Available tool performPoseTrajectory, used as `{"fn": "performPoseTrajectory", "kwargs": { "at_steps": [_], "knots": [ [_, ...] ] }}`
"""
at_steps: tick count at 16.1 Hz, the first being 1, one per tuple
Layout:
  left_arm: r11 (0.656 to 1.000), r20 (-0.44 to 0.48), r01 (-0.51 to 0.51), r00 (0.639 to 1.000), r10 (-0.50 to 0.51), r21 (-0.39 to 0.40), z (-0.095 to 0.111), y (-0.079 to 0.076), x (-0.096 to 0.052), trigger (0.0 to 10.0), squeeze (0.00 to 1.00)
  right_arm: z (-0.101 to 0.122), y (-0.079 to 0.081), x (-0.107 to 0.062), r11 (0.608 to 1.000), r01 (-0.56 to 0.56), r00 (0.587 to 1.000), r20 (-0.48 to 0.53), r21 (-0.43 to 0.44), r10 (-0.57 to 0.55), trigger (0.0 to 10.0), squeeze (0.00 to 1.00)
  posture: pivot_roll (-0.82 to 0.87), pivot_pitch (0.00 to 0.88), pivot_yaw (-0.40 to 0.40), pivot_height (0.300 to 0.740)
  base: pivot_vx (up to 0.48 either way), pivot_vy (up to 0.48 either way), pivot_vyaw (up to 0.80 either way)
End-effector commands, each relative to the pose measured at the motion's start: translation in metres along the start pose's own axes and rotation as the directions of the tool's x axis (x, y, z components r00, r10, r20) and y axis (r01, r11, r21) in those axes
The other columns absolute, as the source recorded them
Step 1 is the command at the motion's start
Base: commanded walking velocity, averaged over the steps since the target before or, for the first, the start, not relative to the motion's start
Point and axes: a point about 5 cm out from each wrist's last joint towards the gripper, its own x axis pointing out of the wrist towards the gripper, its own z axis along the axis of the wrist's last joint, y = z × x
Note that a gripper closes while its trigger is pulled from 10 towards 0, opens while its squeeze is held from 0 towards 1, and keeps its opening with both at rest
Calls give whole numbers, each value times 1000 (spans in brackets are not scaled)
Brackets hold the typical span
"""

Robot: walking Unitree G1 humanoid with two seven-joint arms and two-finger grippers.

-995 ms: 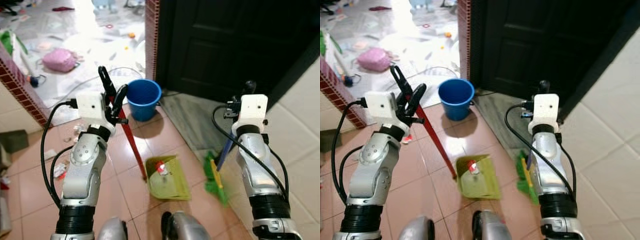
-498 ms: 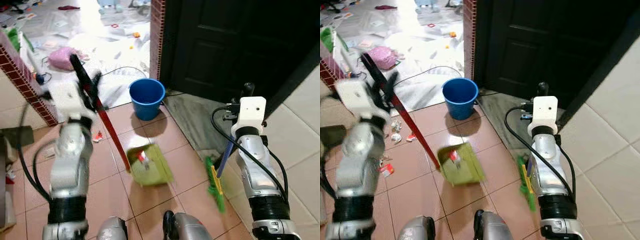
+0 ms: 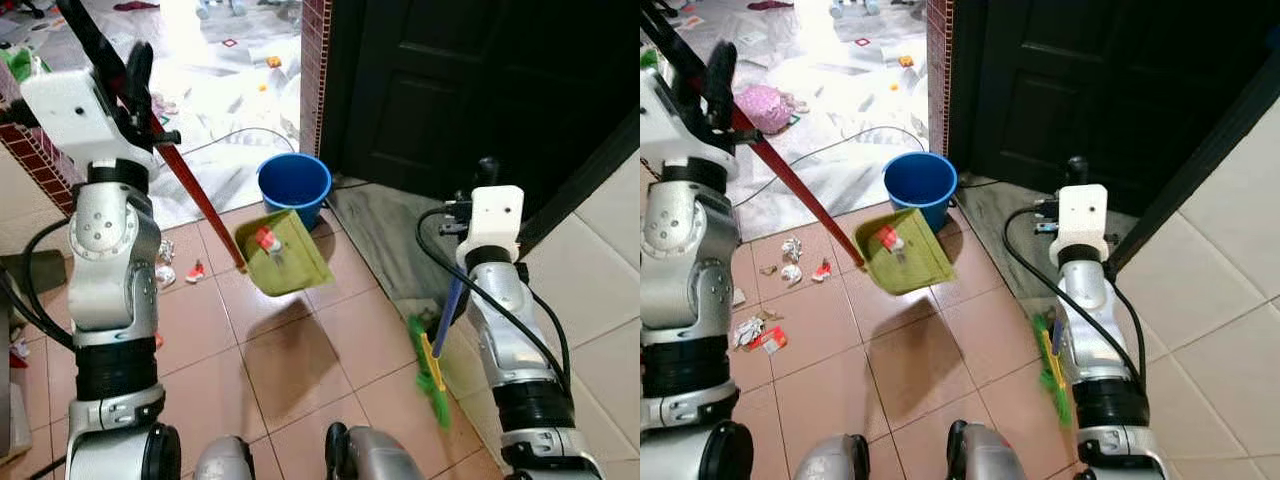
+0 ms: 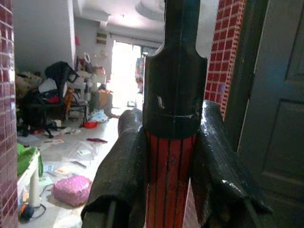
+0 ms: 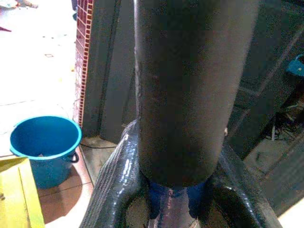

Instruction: Sweep floor

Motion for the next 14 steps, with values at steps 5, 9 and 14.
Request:
{"fn": "performPoseTrajectory", "kwargs": {
  "at_steps": [5,9,14],
  "knots": [
    [999,149,-33,988,33,1,32,5,11,10000,0,9,-4,4,1000,15,999,47,-18,-15,10000,0,-43,127,-38,740,414,242,0],
    [997,163,-73,984,66,34,35,12,14,10000,0,9,3,4,1000,5,999,47,-4,-5,10000,0,-28,125,-37,740,417,60,0],
    [997,160,-71,985,65,33,33,11,14,10000,0,9,3,5,1000,5,999,49,0,-5,10000,0,-31,126,-35,740,445,0,0]
  ]
}}
